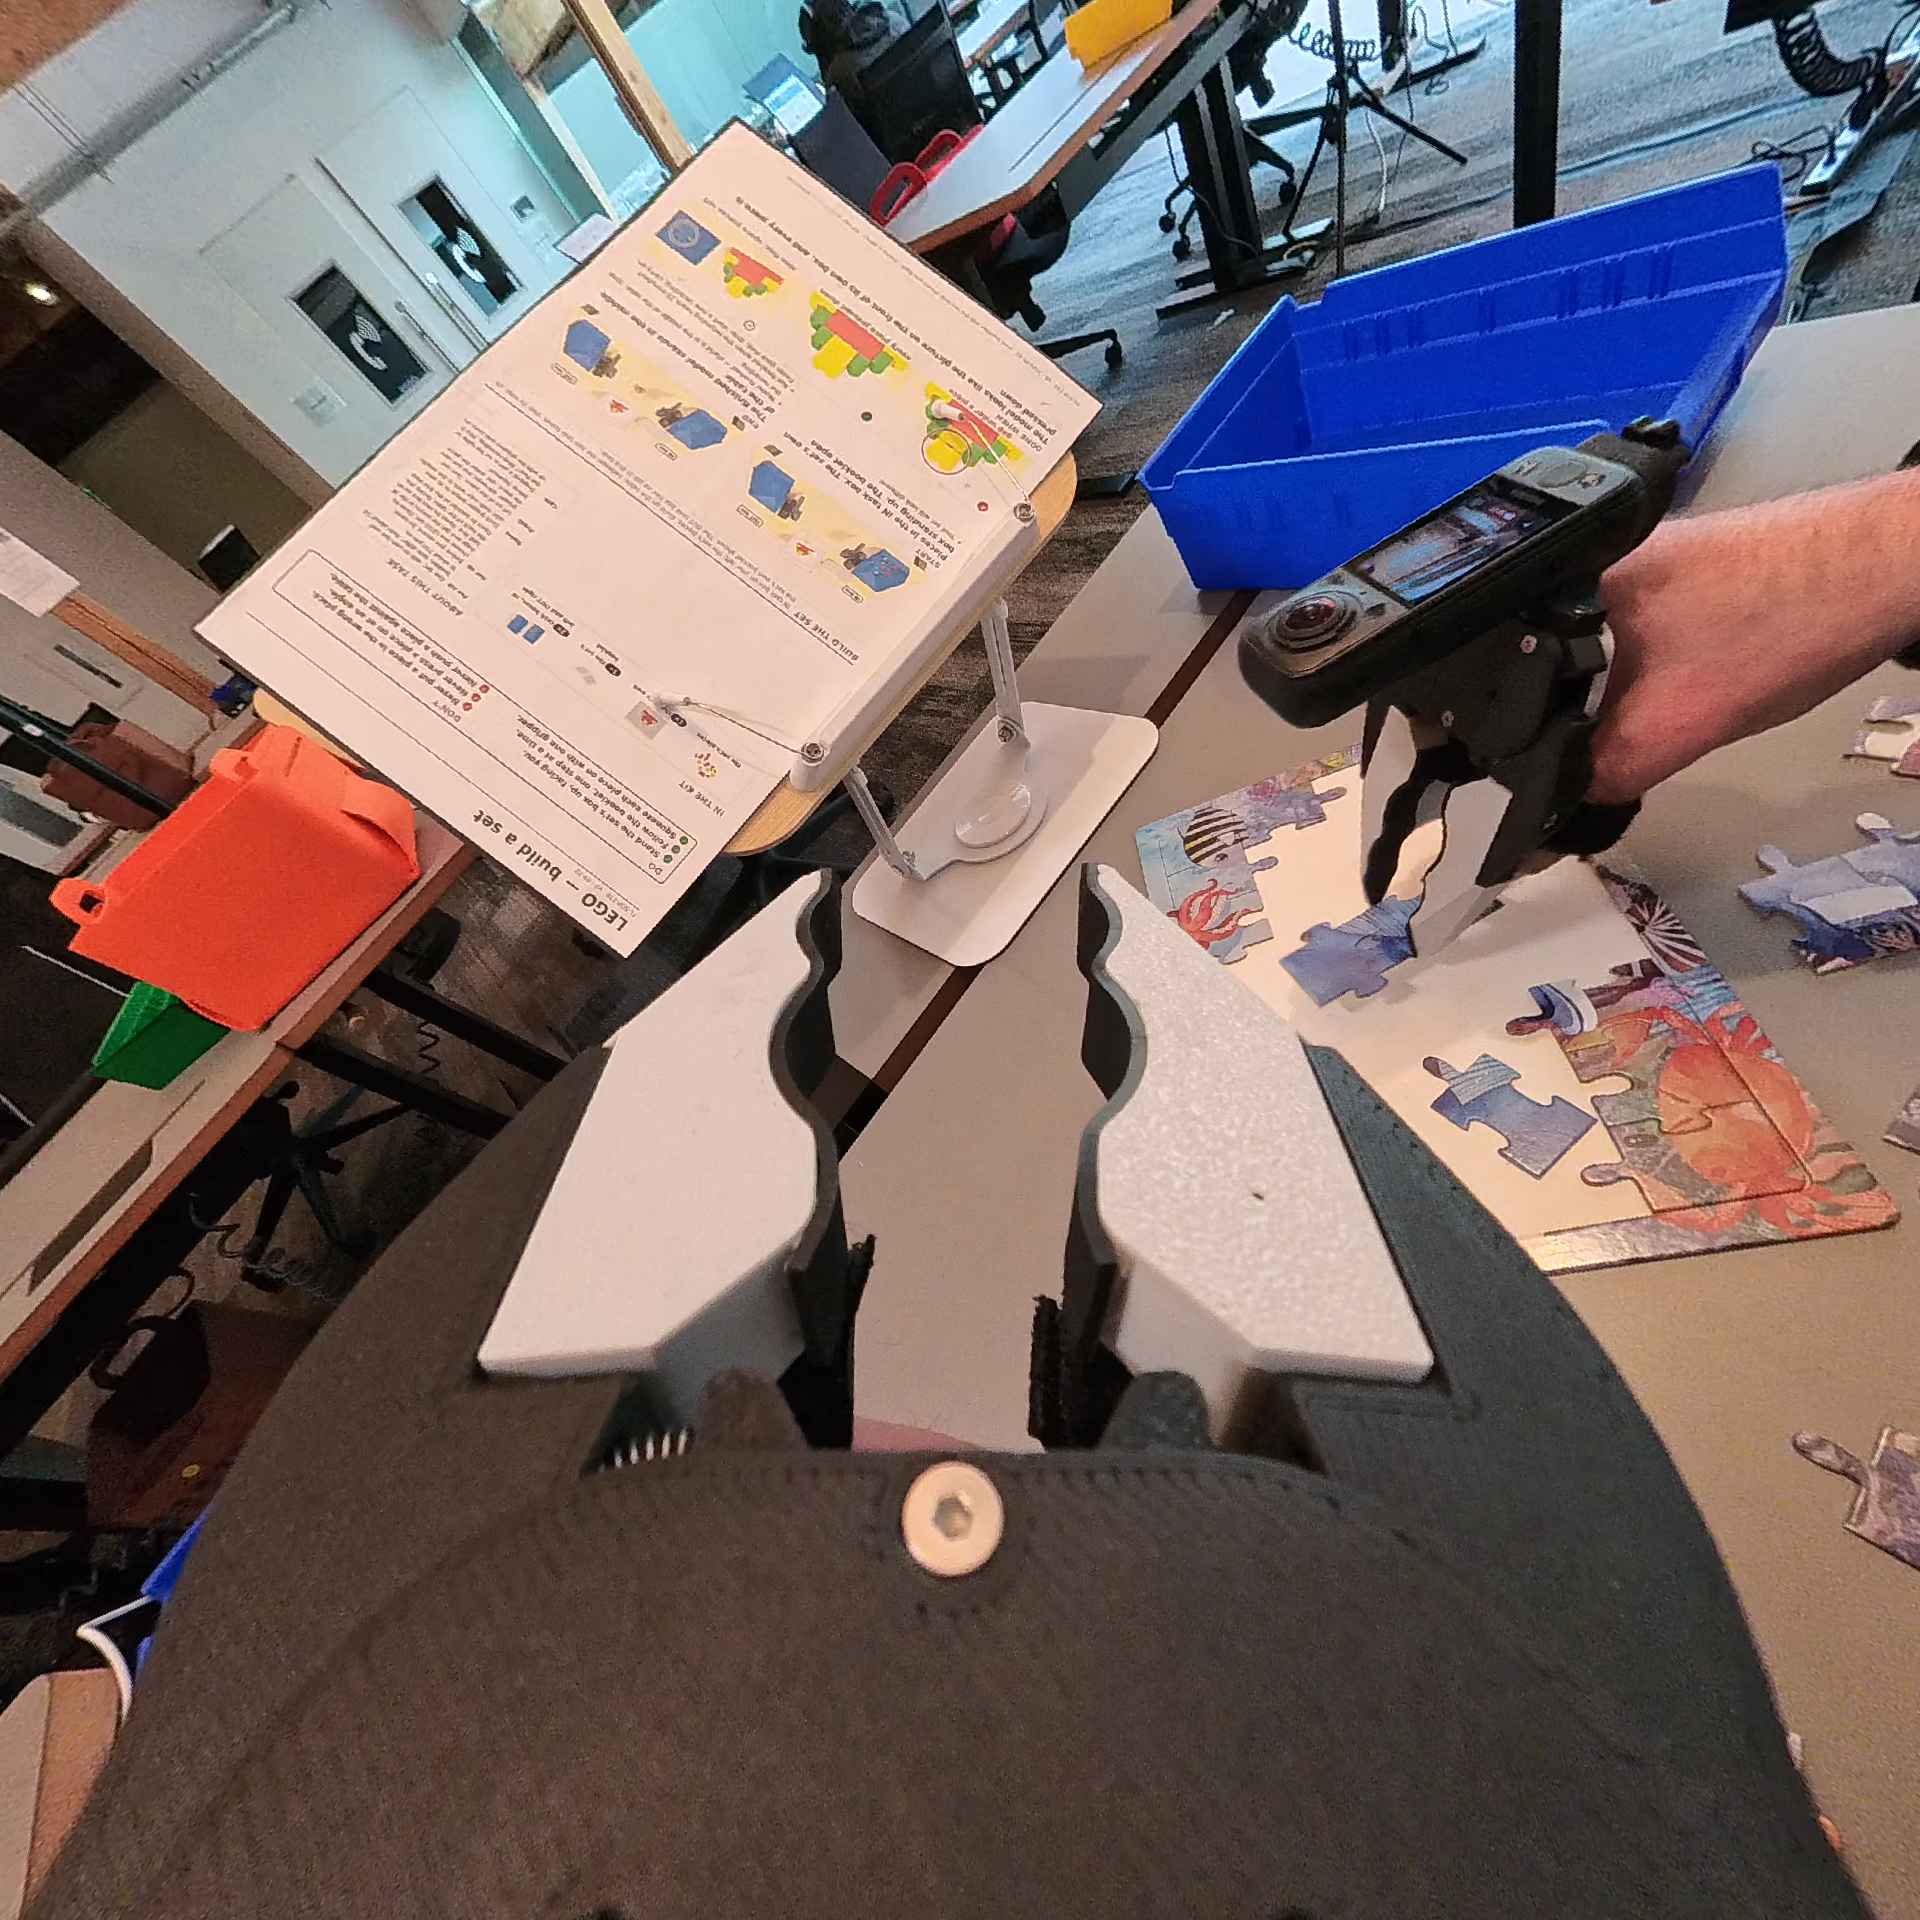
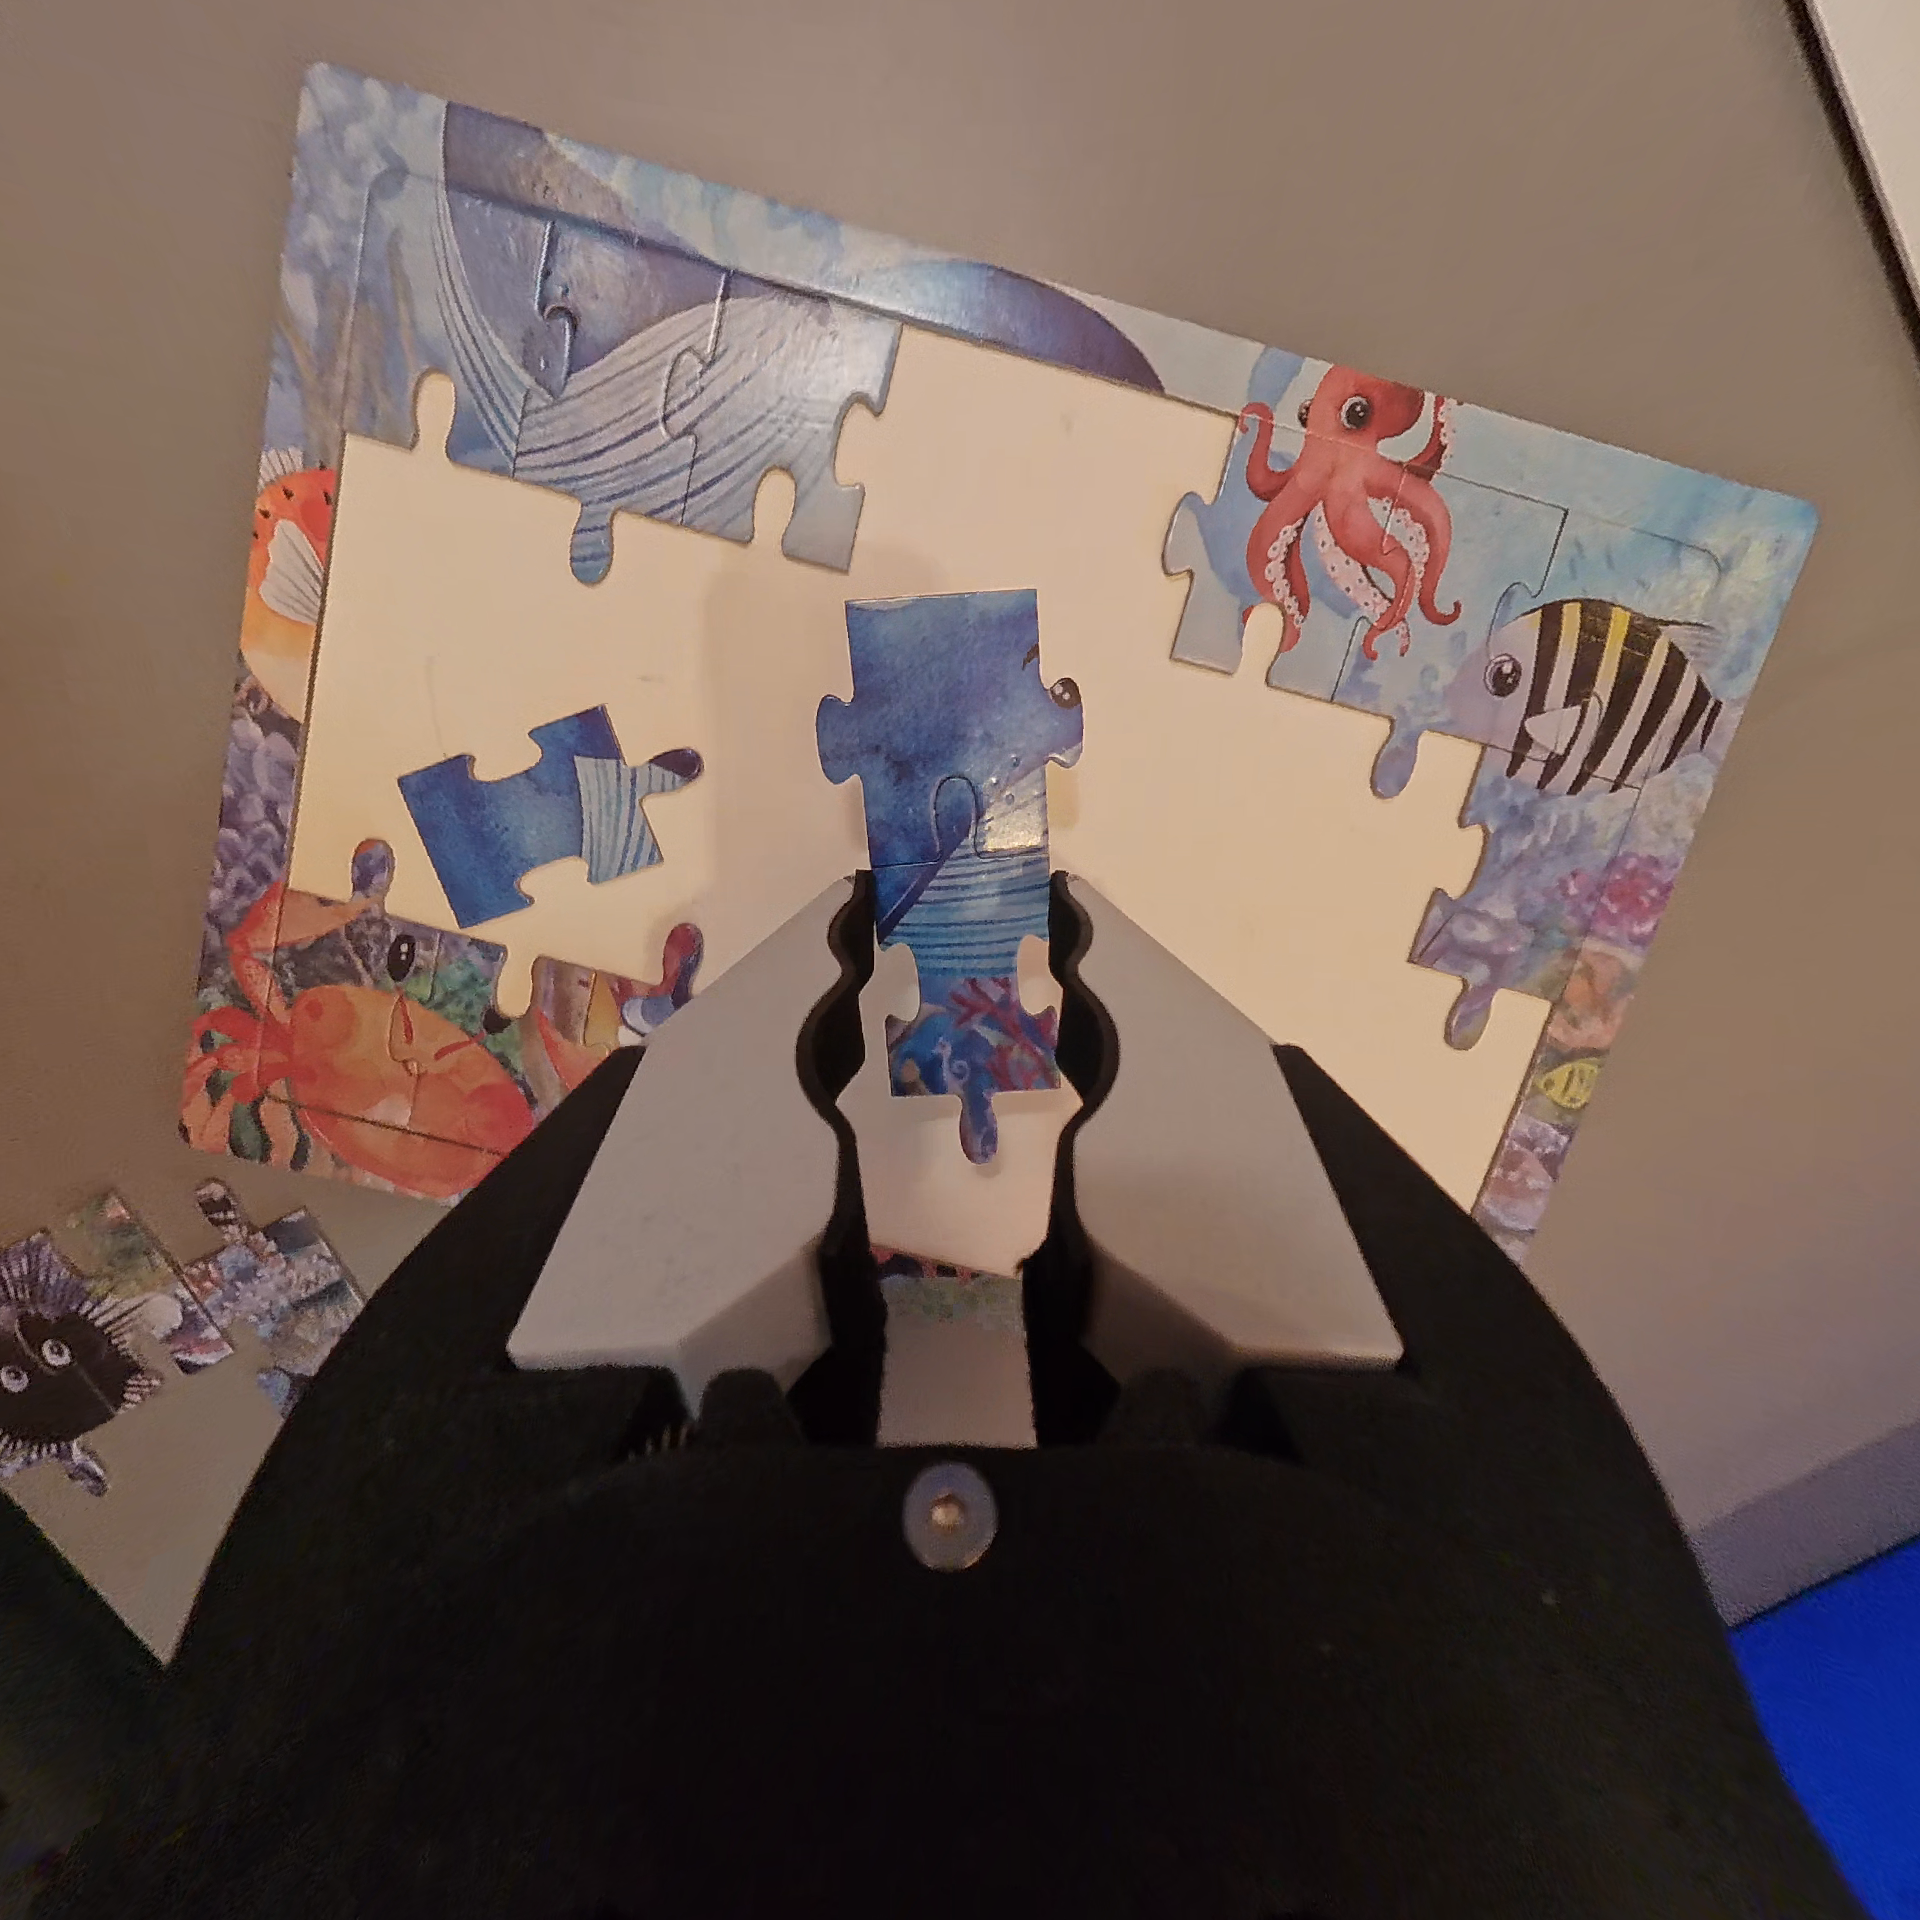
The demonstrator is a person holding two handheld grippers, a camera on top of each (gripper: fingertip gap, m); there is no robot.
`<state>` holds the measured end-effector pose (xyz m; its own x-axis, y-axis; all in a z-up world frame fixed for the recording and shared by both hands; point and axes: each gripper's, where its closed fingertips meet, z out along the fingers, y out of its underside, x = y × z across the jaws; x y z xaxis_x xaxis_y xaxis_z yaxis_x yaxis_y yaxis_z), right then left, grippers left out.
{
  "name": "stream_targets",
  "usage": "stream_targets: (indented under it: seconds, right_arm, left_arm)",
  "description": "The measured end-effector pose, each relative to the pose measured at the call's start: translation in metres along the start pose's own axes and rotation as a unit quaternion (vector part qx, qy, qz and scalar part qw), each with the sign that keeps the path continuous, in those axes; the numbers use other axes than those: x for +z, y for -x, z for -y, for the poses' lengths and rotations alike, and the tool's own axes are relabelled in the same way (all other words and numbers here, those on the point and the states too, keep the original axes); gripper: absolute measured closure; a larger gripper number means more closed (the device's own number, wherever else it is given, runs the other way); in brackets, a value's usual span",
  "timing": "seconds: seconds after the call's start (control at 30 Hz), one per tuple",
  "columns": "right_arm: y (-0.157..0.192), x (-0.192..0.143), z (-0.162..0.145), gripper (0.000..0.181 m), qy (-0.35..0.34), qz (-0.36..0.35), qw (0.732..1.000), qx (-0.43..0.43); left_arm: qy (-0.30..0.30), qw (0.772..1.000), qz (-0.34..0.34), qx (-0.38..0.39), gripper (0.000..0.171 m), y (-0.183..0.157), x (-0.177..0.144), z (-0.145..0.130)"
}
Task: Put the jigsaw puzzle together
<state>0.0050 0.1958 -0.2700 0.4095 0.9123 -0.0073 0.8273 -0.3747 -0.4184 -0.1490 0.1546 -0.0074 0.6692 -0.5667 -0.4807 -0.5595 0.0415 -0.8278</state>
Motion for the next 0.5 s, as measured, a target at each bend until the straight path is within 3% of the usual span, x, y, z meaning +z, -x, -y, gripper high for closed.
stream_targets:
  seconds: [0.5]
  right_arm:
    - [-0.002,0.022,0.032,0.149,0.019,-0.003,0.999,0.046]
  left_arm:
    - [-0.013,1.0,0.001,-0.004,0.128,0.002,-0.006,0.003]
